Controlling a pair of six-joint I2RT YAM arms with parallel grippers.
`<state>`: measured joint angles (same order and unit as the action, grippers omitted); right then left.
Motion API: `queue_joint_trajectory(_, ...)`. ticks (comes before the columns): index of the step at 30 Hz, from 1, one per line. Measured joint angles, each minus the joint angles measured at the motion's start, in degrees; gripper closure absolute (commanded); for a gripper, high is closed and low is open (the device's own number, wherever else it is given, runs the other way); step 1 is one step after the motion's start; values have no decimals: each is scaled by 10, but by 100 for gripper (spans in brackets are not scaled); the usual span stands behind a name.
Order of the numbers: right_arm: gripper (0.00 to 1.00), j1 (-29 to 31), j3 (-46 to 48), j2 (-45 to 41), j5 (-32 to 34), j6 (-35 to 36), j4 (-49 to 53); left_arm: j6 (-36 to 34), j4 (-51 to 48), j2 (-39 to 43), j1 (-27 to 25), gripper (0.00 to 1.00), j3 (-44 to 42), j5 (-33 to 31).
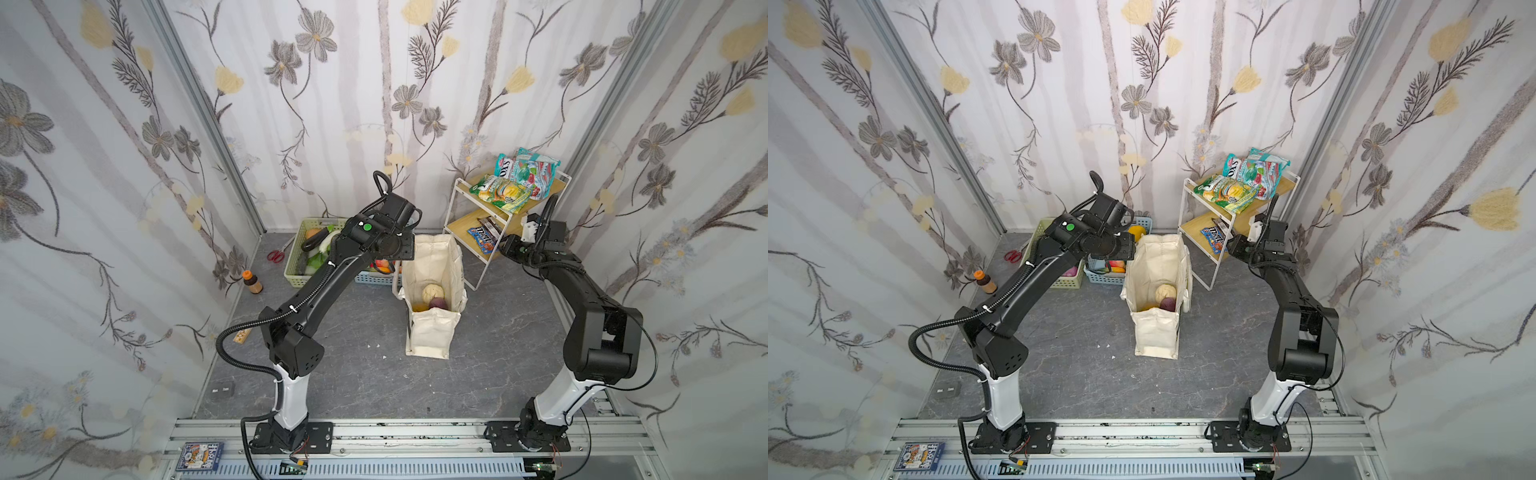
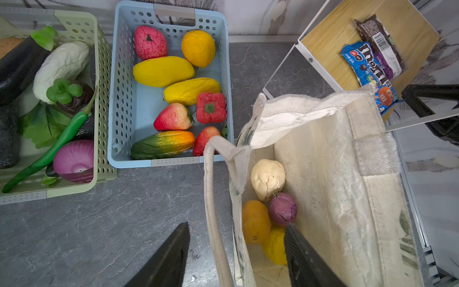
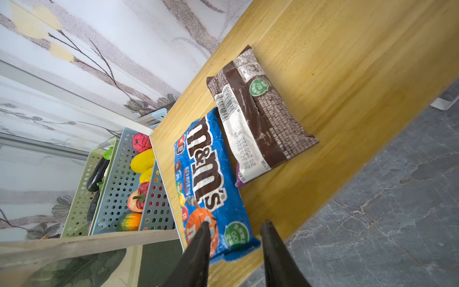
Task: Place the food into the grocery bag and tie it
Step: 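Close the right gripper on the blue M&M's pack on the shelf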
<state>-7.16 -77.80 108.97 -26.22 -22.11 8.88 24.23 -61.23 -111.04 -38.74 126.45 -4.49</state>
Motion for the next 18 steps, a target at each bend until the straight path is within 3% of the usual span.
queue_joint_trajectory(6,72,0,17,-9,13,-12,8,0,0,0,0,37,0,0)
queue_joint_trajectory(11,84,0,29,-13,11,-22,7,0,0,1,1,37,-2,0)
queue_joint_trajectory(18,88,0,29,-13,7,-33,-6,0,2,1,1,37,-2,0)
